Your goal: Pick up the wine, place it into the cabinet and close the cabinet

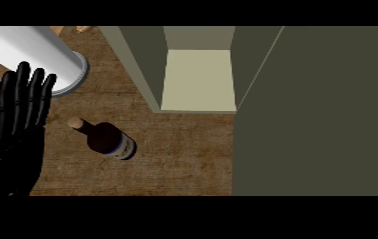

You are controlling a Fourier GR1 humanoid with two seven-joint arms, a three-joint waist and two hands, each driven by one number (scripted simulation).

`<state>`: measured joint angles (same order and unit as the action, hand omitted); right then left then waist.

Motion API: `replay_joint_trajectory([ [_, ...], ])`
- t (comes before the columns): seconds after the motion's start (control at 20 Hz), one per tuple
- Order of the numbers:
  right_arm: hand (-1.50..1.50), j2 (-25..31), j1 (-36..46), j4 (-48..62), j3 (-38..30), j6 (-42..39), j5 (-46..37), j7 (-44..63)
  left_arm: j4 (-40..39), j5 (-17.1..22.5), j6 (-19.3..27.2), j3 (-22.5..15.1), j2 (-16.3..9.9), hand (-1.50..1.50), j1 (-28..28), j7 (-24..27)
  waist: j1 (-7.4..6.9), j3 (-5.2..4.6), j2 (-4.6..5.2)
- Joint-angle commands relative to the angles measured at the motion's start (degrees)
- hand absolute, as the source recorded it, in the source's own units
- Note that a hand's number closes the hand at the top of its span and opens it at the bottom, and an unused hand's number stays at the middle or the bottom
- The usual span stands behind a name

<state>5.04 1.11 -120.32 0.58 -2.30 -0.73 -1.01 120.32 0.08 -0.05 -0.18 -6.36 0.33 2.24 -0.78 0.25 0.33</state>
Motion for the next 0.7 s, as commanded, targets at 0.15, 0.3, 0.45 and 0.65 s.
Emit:
replay_joint_trajectory([
  [0.15, -1.5, -2.5, -5.5, -8.2, 4.3, 2.4, -3.6, 4.6, 3.9, 1.1, -5.8, -4.1, -1.6, -1.5, 0.9, 0.4, 1.09, -0.28, -0.52],
  [0.3, -1.5, -0.7, -9.5, -6.3, 8.3, -5.9, 4.5, 4.9, 2.4, 9.6, -5.9, -10.8, 5.0, -1.5, 2.3, -5.7, 1.55, -0.26, -0.4],
  [0.45, -1.5, 0.8, -10.7, -9.4, 6.8, -7.5, 8.9, 7.5, 8.2, 12.8, -6.3, -14.1, 5.2, -1.5, 6.3, -11.0, 0.85, -0.2, -0.62],
  [0.65, -1.5, 1.8, -11.2, -17.7, 7.4, -6.6, 10.0, 16.0, 16.0, 9.4, -1.4, -17.2, 5.8, -1.5, 5.2, -18.9, 0.87, -0.24, -0.5],
])
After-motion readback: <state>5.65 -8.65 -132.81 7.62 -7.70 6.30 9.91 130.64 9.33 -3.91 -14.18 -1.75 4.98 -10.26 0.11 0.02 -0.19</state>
